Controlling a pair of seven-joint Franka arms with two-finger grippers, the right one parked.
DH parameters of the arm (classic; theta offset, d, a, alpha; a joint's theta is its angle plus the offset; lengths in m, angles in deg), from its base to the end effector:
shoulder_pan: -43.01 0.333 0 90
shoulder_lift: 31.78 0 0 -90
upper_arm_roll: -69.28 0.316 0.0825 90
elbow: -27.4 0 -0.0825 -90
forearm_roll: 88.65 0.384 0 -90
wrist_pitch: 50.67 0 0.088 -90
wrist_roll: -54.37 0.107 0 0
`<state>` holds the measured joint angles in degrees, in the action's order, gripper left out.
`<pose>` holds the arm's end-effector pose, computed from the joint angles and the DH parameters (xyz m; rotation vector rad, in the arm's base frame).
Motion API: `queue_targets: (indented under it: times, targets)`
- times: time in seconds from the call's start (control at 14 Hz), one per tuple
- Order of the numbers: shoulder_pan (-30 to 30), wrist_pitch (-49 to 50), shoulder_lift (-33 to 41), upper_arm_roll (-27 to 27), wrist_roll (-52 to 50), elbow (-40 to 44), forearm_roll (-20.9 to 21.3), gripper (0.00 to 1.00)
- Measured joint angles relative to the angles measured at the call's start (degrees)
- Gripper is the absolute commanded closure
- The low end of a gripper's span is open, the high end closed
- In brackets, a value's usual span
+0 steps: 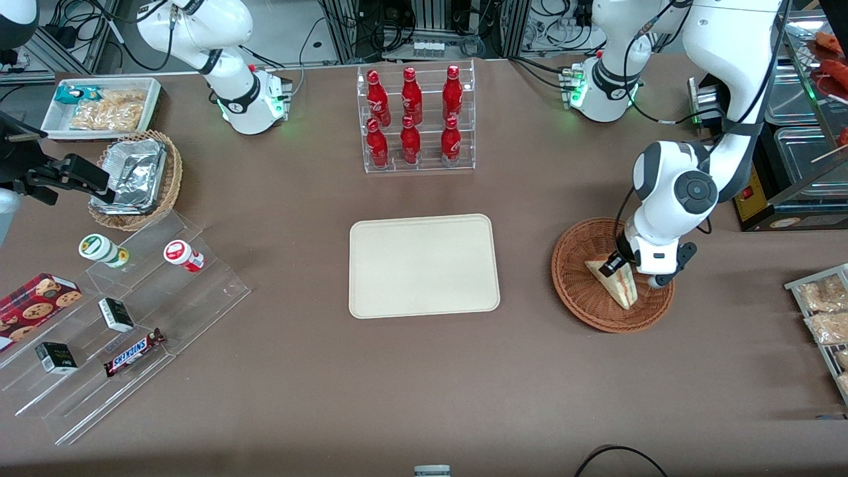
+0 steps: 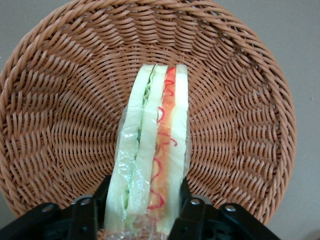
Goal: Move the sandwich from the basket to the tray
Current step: 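Lift the sandwich and carry it toward the cream tray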
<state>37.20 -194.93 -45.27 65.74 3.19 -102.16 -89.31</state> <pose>0.5338 -0.0879 0.2589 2.9011 1.1272 0.0123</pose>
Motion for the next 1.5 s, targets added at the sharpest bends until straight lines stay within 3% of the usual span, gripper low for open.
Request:
queue_targets:
  times: [0.36, 0.64, 0.93, 1.5]
  targets:
    - [-0.9, 5.7, 0.0, -0.1, 1.6, 4.2, 0.0, 0.91]
    - [-3.4, 19.7, 0.1, -0.3, 14.1, 11.8, 0.1, 0.90]
    - [-9.3, 21.6, -0.2, -0.6, 22.9, 14.6, 0.0, 0.95]
    - [-25.3, 21.6, -9.9, -0.8, 7.8, 25.2, -0.1, 1.00]
